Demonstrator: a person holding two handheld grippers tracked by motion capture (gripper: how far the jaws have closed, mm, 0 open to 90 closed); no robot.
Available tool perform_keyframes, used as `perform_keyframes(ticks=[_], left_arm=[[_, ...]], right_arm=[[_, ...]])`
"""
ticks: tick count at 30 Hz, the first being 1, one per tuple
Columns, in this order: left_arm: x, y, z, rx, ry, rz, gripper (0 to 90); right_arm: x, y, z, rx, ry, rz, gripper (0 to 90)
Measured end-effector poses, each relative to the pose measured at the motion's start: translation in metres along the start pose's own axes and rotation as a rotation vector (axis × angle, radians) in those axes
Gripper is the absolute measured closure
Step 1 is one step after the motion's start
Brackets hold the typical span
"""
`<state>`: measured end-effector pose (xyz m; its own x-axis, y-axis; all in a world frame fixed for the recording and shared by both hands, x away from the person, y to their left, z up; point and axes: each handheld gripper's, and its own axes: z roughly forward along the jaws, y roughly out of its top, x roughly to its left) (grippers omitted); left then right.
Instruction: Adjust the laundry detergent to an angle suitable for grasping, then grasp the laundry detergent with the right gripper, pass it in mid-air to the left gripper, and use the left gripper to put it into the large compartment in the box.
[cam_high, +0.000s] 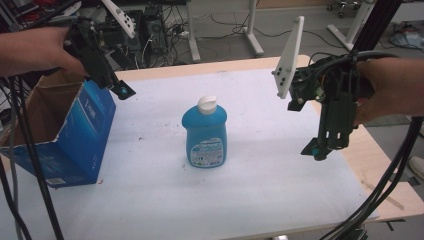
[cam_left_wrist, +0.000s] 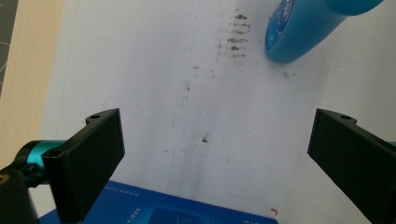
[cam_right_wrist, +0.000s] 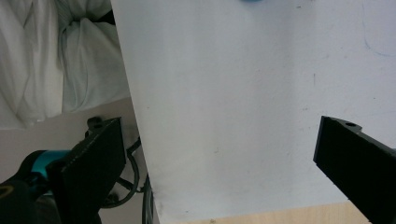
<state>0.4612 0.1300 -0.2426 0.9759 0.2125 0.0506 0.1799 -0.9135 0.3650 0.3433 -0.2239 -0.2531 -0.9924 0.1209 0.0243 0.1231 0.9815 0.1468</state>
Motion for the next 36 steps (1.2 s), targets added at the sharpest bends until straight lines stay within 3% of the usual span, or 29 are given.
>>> perform_keyframes(ticks=[12, 24, 29, 36], left_arm=[[-0.002, 0.001, -0.001, -0.01, 0.017, 0.0, 3.8], [0.0, -0.002, 0.001, -0.026, -0.019, 0.014, 3.8], [-0.001, -0.002, 0.003, -0.021, -0.033, 0.03, 3.8], [0.0, -0.002, 0.004, -0.027, -0.042, 0.037, 3.8]], right_arm=[[0.001, 0.0, 0.0, -0.002, -0.002, -0.003, 2.0], [0.001, -0.003, -0.002, -0.011, -0.007, 0.015, 2.0], [-0.002, -0.004, 0.0, -0.031, -0.009, 0.018, 2.0], [-0.008, -0.007, 0.003, -0.133, -0.018, 0.035, 2.0]])
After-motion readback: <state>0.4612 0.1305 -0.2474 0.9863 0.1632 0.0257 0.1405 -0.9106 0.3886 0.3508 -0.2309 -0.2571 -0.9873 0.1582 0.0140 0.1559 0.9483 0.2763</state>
